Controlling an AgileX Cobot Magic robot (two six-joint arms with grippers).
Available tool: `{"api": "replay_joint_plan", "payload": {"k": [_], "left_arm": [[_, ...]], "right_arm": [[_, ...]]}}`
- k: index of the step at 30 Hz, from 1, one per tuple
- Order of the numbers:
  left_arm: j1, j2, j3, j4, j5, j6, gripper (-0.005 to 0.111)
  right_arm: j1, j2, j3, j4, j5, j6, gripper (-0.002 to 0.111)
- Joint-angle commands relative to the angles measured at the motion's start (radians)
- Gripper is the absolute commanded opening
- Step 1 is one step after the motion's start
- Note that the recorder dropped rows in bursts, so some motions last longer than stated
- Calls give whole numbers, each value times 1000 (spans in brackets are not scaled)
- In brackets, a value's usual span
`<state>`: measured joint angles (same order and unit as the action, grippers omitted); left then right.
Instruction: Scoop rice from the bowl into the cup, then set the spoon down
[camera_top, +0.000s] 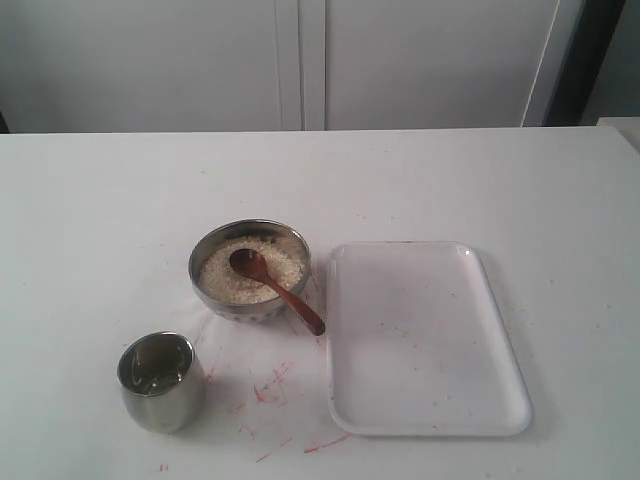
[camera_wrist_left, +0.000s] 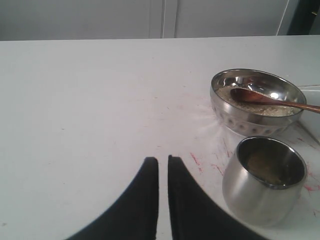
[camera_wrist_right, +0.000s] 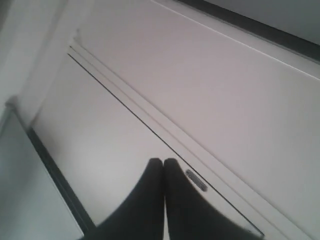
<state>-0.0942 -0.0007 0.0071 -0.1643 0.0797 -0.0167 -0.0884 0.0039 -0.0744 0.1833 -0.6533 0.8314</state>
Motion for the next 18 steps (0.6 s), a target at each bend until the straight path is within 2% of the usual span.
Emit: {"api": "replay_joint_plan", "payload": {"k": [1, 7, 12, 16, 17, 18], "left_arm": [[2, 1, -7, -7, -3, -2, 14], [2, 1, -7, -7, -3, -2, 14], [2, 1, -7, -7, -3, -2, 14], [2, 1, -7, -7, -3, -2, 14], [2, 1, -7, -7, -3, -2, 14], [2, 1, -7, -7, -3, -2, 14]], "right_arm": [[-6, -4, -112, -26, -28, 2, 0], [-6, -3, -306, -26, -24, -66, 0], [-6, 110, -488, -76, 0, -77, 0], [0, 213, -669, -308, 154, -61, 0], [0, 272, -761, -477, 232, -3, 0], [0, 296, -794, -543, 260, 41, 0]]}}
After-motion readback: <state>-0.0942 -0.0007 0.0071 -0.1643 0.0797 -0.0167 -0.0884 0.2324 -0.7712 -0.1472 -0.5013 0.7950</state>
